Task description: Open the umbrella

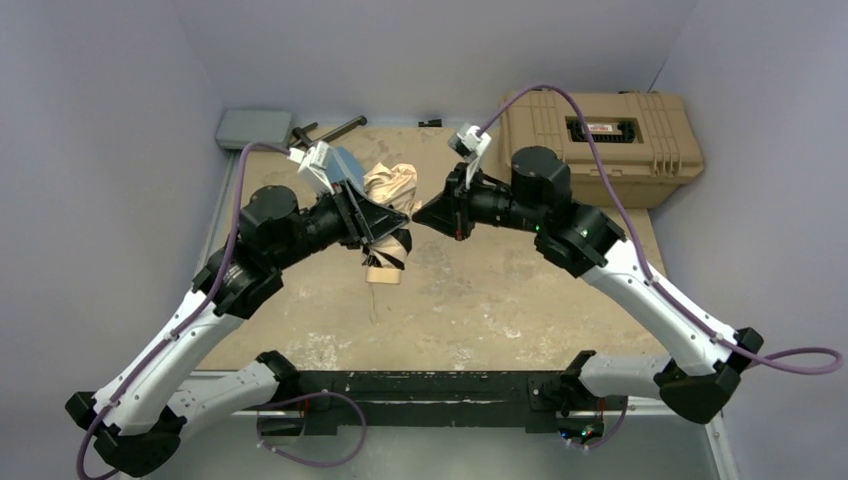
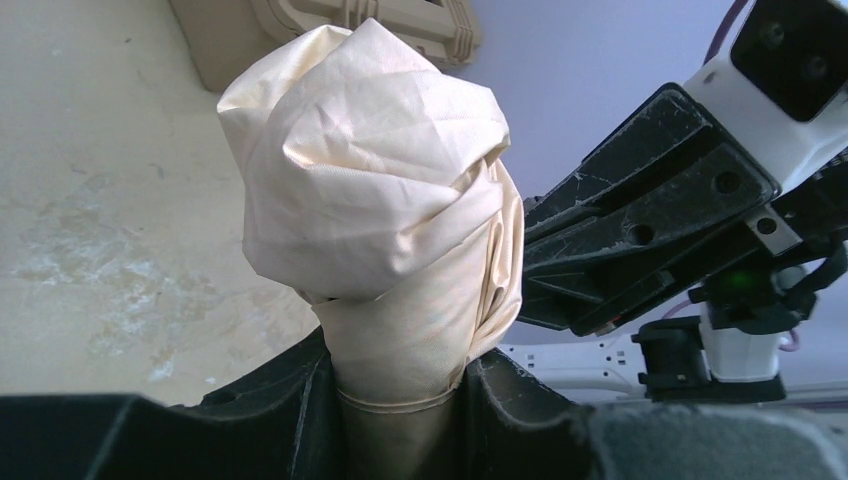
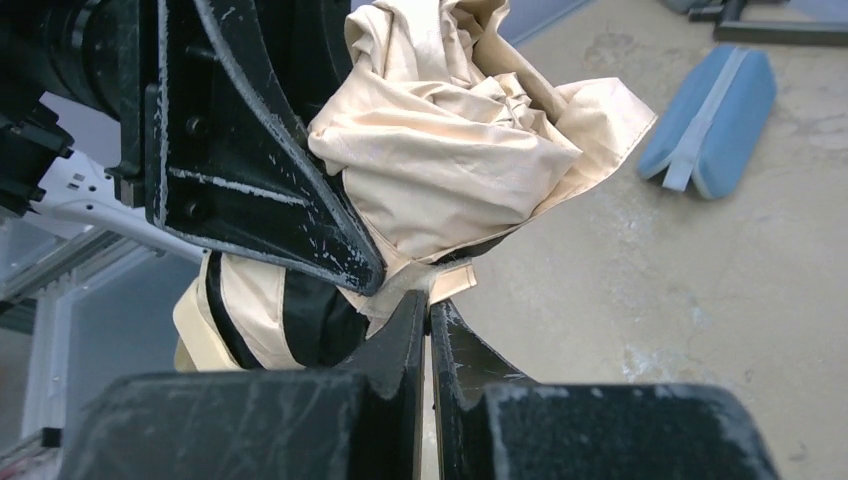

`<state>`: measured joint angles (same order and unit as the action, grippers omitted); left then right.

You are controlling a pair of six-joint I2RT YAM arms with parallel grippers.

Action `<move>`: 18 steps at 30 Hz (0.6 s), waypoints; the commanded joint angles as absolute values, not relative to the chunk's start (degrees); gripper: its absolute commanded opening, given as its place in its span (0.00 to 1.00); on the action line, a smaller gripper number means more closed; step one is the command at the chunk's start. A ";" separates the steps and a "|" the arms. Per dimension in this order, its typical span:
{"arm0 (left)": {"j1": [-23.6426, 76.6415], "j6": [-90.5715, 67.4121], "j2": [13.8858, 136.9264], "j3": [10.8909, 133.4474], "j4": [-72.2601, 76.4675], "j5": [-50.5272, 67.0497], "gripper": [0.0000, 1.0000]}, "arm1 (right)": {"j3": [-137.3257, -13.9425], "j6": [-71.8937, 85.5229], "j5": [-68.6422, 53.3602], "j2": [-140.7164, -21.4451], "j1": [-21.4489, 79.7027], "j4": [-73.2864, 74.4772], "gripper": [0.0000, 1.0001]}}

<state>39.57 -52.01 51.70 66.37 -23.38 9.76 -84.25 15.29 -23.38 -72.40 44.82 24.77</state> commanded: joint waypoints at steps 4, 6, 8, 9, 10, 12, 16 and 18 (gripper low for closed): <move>40.26 -61.53 51.26 67.99 -7.71 18.67 0.00 | -73.69 8.16 -16.08 -64.60 44.71 9.50 0.00; 40.28 -63.65 51.67 68.11 -5.97 19.40 0.00 | -72.70 7.56 -17.61 -64.00 44.71 8.13 0.00; 40.22 -65.08 52.25 68.41 -4.52 20.27 0.00 | -71.69 7.97 -17.88 -63.29 44.77 6.37 0.00; 40.29 -65.63 52.62 68.66 -4.05 20.72 0.00 | -71.39 8.15 -17.88 -62.79 44.80 5.62 0.00; 40.20 -66.07 53.12 68.89 -3.78 21.04 0.00 | -71.16 8.37 -17.78 -62.49 44.80 4.61 0.00; 40.26 -66.51 53.54 68.92 -3.04 21.24 0.00 | -71.00 8.54 -17.86 -62.00 44.80 3.83 0.00; 40.17 -64.23 53.62 69.83 -6.23 18.77 0.00 | -72.82 10.94 -17.67 -61.70 44.77 6.73 0.00; 40.17 -61.40 53.32 71.29 -9.50 16.70 0.00 | -74.37 12.80 -18.01 -61.66 44.82 9.79 0.19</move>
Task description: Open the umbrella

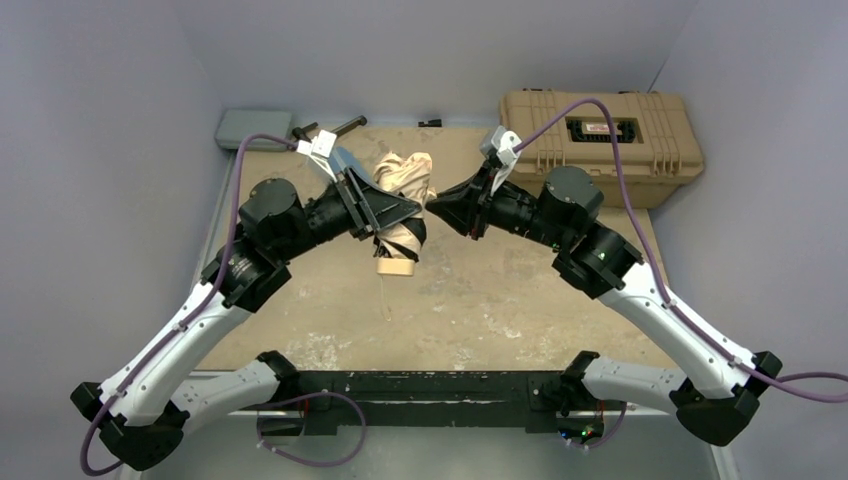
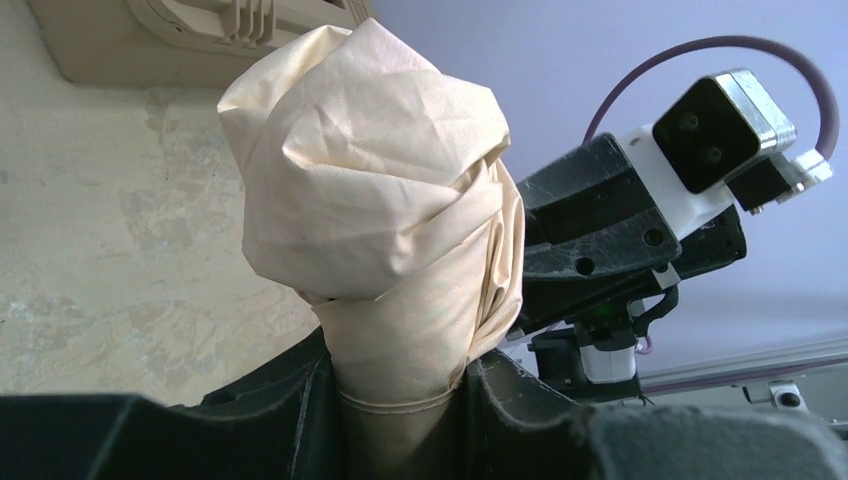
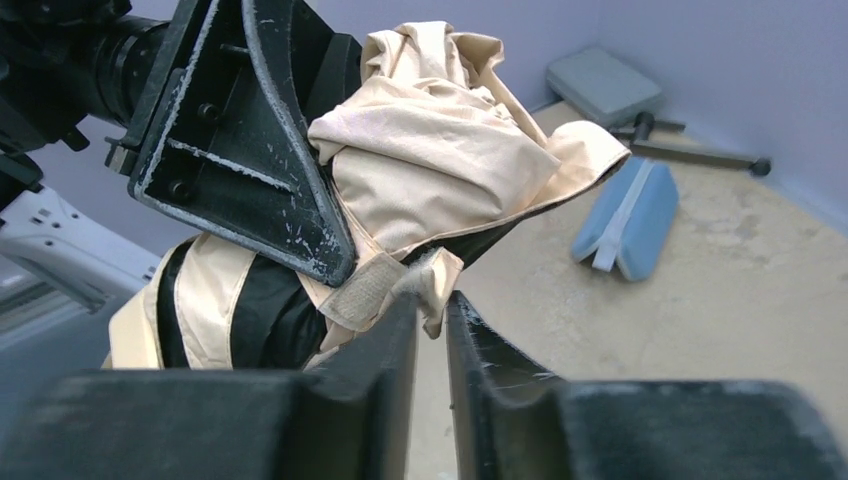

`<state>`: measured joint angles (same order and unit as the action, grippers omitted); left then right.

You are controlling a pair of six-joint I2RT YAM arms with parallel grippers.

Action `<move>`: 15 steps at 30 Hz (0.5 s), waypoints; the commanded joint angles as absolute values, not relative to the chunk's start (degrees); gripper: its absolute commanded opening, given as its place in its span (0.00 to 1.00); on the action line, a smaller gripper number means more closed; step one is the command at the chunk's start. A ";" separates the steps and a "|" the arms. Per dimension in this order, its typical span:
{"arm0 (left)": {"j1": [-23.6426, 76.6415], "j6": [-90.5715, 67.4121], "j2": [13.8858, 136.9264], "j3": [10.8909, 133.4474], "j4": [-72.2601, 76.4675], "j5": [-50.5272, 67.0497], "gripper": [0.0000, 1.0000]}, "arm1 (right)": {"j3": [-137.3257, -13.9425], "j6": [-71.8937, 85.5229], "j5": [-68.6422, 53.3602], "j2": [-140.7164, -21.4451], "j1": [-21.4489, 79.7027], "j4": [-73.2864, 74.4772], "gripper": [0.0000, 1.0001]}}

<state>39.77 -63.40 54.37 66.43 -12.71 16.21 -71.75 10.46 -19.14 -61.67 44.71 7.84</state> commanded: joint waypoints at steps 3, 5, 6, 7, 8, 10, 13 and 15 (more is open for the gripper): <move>40.24 -57.39 53.56 73.59 -13.77 14.12 0.00 | -75.74 14.99 -17.92 -61.04 44.82 13.48 0.37; 40.19 -55.74 54.01 74.41 -15.36 13.30 0.00 | -76.20 16.73 -17.91 -60.08 44.79 14.10 0.44; 40.20 -55.27 54.17 74.44 -15.57 13.27 0.00 | -76.24 17.88 -17.55 -59.51 44.75 13.76 0.46; 40.20 -55.02 54.29 74.26 -15.62 13.19 0.00 | -76.21 19.22 -16.87 -58.98 44.76 12.99 0.47; 40.24 -54.88 54.38 74.00 -15.54 13.23 0.00 | -76.08 20.56 -15.82 -58.26 44.81 11.98 0.48; 40.22 -54.70 54.64 73.93 -15.54 13.51 0.00 | -76.47 23.20 -14.23 -57.72 44.78 9.98 0.49; 40.22 -54.31 54.76 74.14 -15.94 13.19 0.00 | -77.93 24.81 -16.23 -58.22 44.76 6.59 0.49; 40.24 -53.92 54.76 74.46 -16.08 12.65 0.00 | -79.75 24.95 -16.86 -59.14 44.76 6.17 0.49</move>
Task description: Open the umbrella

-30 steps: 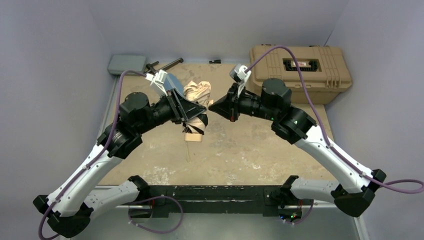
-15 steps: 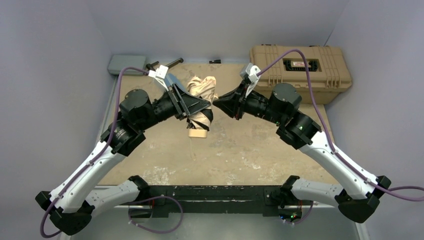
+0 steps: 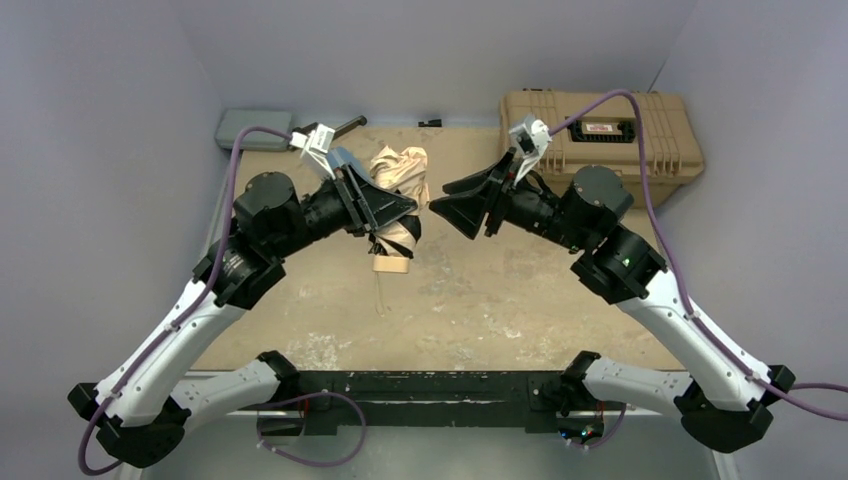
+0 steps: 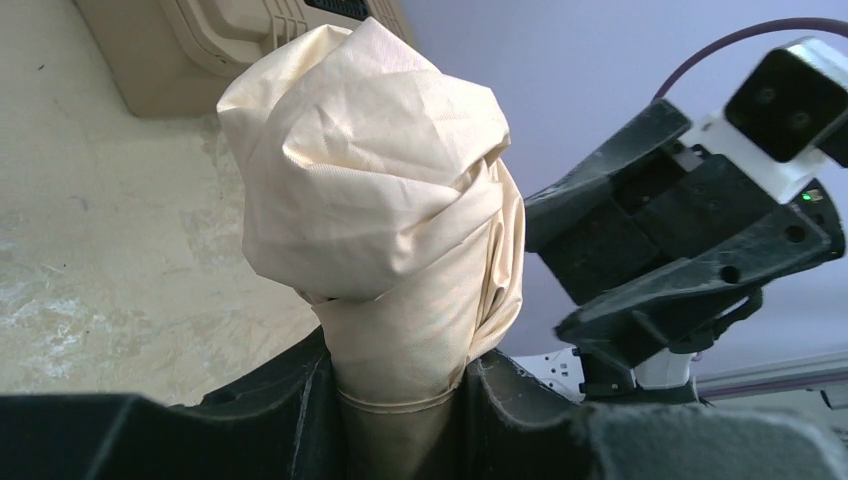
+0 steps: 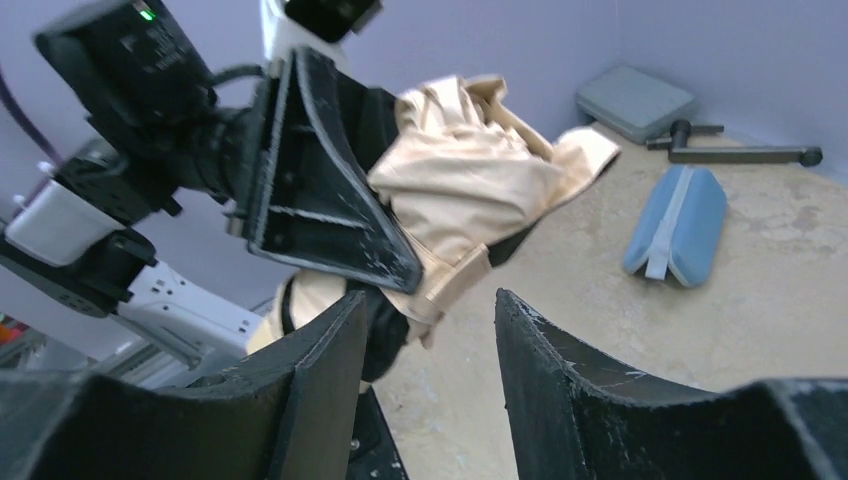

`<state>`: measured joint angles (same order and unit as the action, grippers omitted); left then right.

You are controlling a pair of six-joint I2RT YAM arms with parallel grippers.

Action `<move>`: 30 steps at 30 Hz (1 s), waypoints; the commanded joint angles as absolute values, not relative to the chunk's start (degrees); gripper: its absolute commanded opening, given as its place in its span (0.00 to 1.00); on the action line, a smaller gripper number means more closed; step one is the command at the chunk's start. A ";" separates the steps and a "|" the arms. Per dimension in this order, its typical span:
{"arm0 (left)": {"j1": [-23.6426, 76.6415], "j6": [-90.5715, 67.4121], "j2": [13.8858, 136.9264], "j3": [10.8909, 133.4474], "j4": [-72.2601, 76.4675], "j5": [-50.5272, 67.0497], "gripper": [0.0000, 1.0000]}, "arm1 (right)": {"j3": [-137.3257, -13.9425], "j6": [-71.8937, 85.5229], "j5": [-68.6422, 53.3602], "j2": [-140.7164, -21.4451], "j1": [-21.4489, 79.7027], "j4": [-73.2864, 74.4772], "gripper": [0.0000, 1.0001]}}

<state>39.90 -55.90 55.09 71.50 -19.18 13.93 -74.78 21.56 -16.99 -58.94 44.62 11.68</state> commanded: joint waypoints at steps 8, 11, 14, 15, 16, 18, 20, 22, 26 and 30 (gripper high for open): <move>40.20 -52.50 55.33 75.67 -15.89 12.83 0.00 | -85.42 25.81 -10.04 -64.80 44.77 12.84 0.36; 40.25 -52.47 55.54 75.76 -15.44 12.83 0.00 | -88.05 25.79 -10.04 -67.53 44.81 16.34 0.33; 40.17 -52.88 55.63 75.70 -14.62 12.67 0.00 | -87.91 26.11 -11.25 -68.29 44.79 16.84 0.31; 40.19 -53.03 55.63 75.72 -14.33 12.64 0.00 | -87.28 26.53 -12.03 -68.18 44.80 16.31 0.30; 40.24 -53.14 55.66 75.77 -14.08 12.53 0.00 | -86.72 26.98 -12.39 -67.94 44.81 16.05 0.30; 40.23 -53.26 55.83 75.83 -13.45 12.50 0.00 | -85.67 27.39 -12.67 -67.28 44.76 15.83 0.29; 40.24 -53.26 56.15 76.22 -13.38 12.33 0.00 | -84.83 27.49 -12.93 -66.71 44.75 15.72 0.28; 40.24 -53.28 56.63 76.57 -13.07 12.45 0.00 | -84.18 27.55 -13.06 -66.10 44.81 15.79 0.26; 40.24 -53.27 57.45 77.13 -12.75 12.57 0.00 | -82.77 28.24 -14.23 -65.14 44.76 15.44 0.25; 40.22 -53.03 58.11 78.05 -12.49 13.11 0.00 | -81.72 28.37 -13.69 -64.69 44.82 15.02 0.25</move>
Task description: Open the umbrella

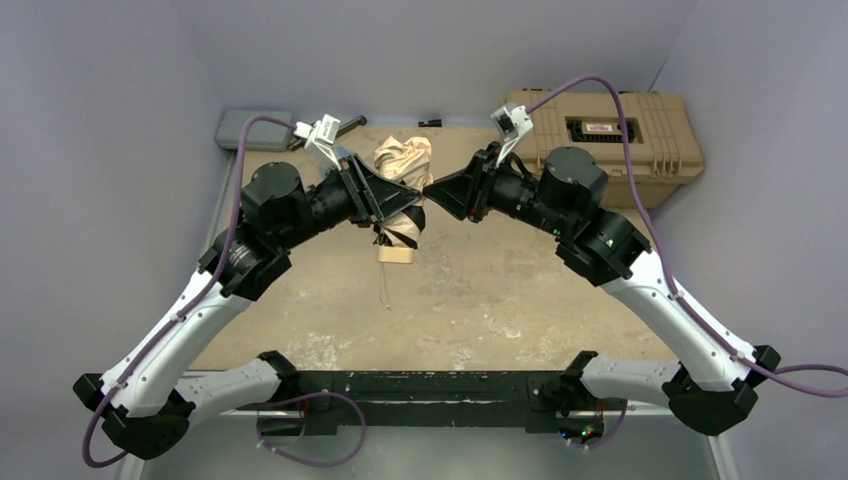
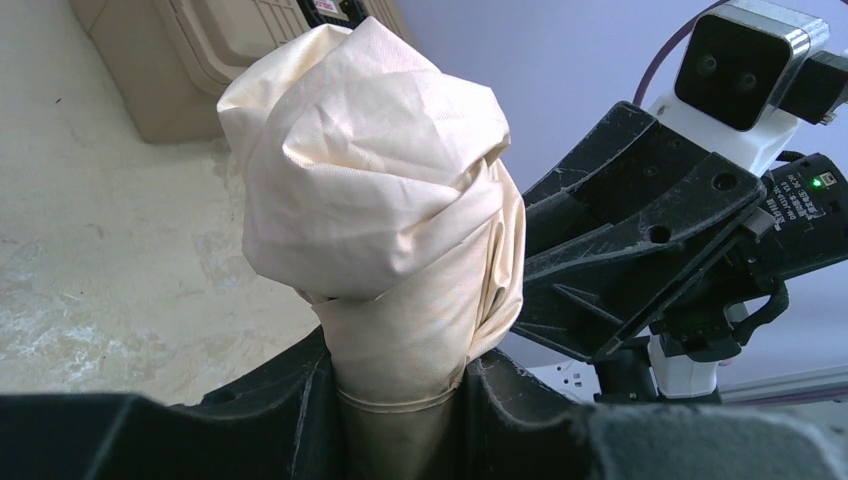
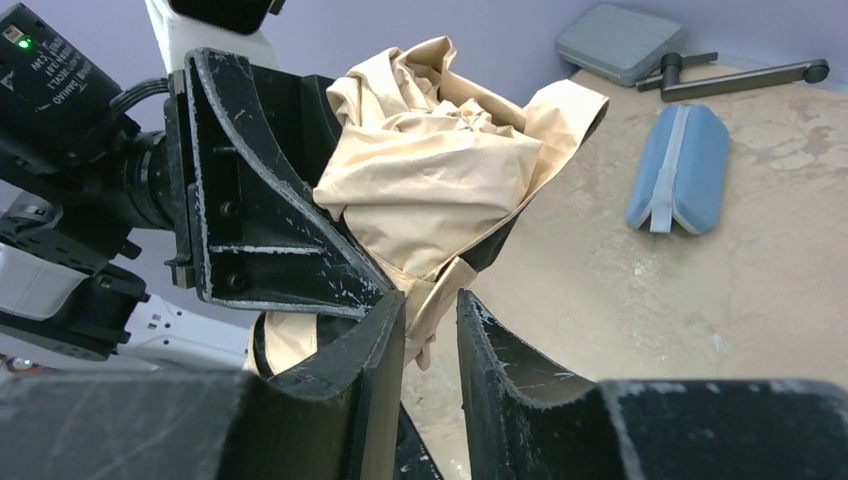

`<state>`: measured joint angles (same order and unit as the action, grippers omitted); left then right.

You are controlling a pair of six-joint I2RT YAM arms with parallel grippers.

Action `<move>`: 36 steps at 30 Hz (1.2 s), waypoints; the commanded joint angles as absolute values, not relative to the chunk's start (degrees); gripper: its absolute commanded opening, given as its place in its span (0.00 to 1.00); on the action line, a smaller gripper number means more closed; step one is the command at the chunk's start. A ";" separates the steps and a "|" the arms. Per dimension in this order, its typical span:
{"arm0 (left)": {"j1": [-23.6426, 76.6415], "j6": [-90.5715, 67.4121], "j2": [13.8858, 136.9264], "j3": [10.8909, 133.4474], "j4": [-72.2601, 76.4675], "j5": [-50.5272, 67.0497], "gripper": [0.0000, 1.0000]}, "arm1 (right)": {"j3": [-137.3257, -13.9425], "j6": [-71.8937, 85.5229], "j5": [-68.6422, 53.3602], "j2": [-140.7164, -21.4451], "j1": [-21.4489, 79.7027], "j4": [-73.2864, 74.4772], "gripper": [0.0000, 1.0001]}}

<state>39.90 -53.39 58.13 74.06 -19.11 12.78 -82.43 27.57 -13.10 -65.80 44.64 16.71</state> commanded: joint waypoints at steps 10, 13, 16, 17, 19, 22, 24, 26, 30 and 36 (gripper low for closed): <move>40.24 -53.08 58.36 77.99 -11.15 15.85 0.00 | -85.58 24.90 -10.09 -67.76 44.79 16.28 0.18; 40.20 -53.56 58.32 77.41 -9.88 16.71 0.00 | -85.44 24.68 -10.43 -67.93 44.76 15.43 0.08; 40.21 -54.10 58.14 76.90 -8.27 17.46 0.00 | -84.86 24.19 -10.59 -67.90 44.78 15.76 0.00; 40.19 -54.21 58.18 76.90 -8.07 17.50 0.00 | -84.57 23.94 -10.70 -67.81 44.78 15.97 0.00; 40.20 -54.44 58.18 77.07 -7.59 18.04 0.00 | -83.60 23.00 -11.40 -67.34 44.77 15.96 0.00; 40.19 -55.43 58.18 77.30 -7.09 18.88 0.00 | -81.32 19.40 -13.14 -65.96 44.81 15.01 0.00; 40.10 -58.39 58.03 76.82 -5.57 19.70 0.00 | -79.30 16.32 -13.50 -64.39 44.77 14.49 0.00; 39.13 -64.97 57.84 75.27 0.79 22.07 0.00 | -76.65 12.30 -12.53 -62.10 44.89 13.04 0.00; 38.19 -77.53 58.51 72.17 14.39 25.26 0.00 | -72.76 4.08 -8.85 -57.85 45.09 10.00 0.00; 38.15 -81.04 59.06 71.89 17.55 26.51 0.00 | -73.91 1.13 -8.72 -57.63 45.09 9.43 0.00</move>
